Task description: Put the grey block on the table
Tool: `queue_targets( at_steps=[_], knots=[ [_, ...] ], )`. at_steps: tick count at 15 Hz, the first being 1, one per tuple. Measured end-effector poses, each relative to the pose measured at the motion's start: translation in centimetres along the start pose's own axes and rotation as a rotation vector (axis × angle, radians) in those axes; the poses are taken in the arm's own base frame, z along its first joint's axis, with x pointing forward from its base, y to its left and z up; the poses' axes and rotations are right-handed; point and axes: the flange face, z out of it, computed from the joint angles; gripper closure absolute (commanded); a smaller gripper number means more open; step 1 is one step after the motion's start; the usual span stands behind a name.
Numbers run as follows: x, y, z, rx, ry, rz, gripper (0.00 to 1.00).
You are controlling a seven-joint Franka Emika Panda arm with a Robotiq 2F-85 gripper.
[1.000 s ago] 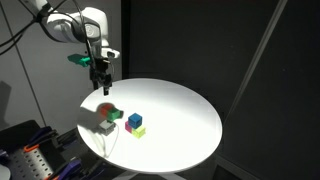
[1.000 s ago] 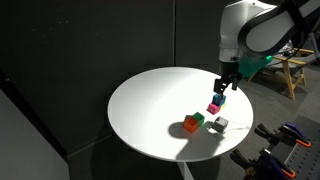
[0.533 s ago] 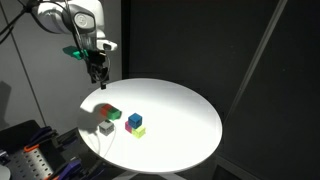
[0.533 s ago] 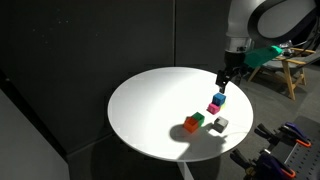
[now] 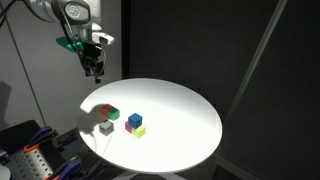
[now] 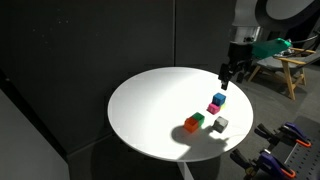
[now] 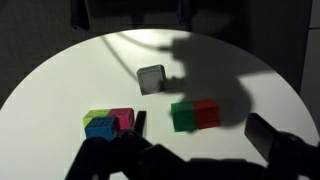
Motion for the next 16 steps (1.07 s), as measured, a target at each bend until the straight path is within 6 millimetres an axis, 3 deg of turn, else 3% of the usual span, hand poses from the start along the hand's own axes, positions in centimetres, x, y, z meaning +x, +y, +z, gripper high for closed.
queue_targets(
  at_steps=[16],
  knots=[
    [-1.5,-0.2,-1.7,-0.010,-0.034,-0.051,0.00]
  ],
)
